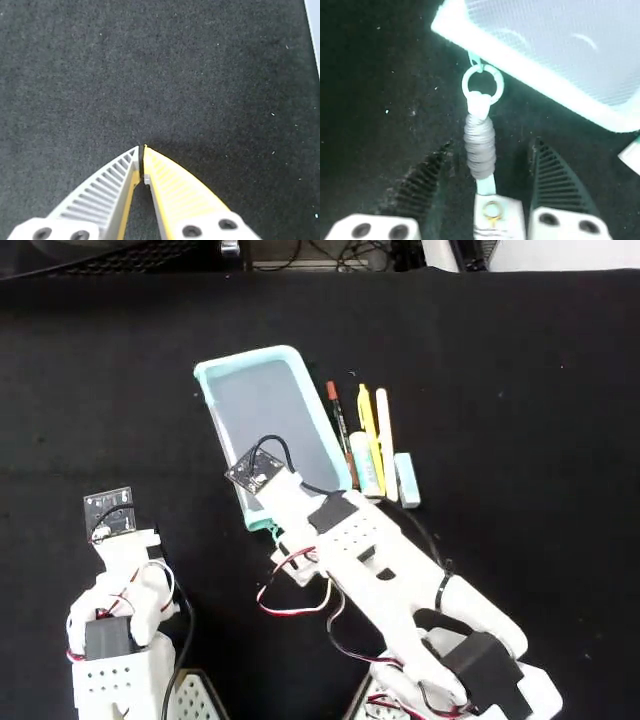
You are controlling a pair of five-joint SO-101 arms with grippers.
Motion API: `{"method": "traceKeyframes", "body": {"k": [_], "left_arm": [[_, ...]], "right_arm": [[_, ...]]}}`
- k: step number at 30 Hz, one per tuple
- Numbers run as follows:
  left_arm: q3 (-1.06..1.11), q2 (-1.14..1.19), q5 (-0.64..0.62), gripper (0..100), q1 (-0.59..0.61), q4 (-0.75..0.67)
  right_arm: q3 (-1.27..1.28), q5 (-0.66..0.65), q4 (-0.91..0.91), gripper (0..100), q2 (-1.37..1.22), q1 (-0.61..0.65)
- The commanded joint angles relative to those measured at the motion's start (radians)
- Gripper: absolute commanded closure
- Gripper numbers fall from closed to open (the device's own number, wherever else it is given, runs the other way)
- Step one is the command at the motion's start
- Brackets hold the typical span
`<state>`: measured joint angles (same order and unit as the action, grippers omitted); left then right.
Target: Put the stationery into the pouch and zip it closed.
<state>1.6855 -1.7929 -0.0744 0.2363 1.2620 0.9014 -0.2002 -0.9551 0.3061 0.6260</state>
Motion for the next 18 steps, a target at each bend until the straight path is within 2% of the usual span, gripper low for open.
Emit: {"method": "traceKeyframes", "body": {"k": [1,6,11,18], "left_arm": [[0.013,-0.009,0.011,97,-0.005,0.005],[0.013,-0.009,0.011,97,-0.005,0.005],[0.013,-0.009,0.011,97,-0.005,0.005],[0.013,-0.009,0.011,97,-0.005,0.005]], "right_arm": [[-0.051,-0.008,-0.002,76.8,0.013,-0.011],[-0.094,-0.006,-0.002,76.9,0.012,0.005],[-0.133,-0.006,0.006,76.9,-0.019,0.081],[-0.222,-0.006,0.006,76.9,-0.228,0.098]]}}
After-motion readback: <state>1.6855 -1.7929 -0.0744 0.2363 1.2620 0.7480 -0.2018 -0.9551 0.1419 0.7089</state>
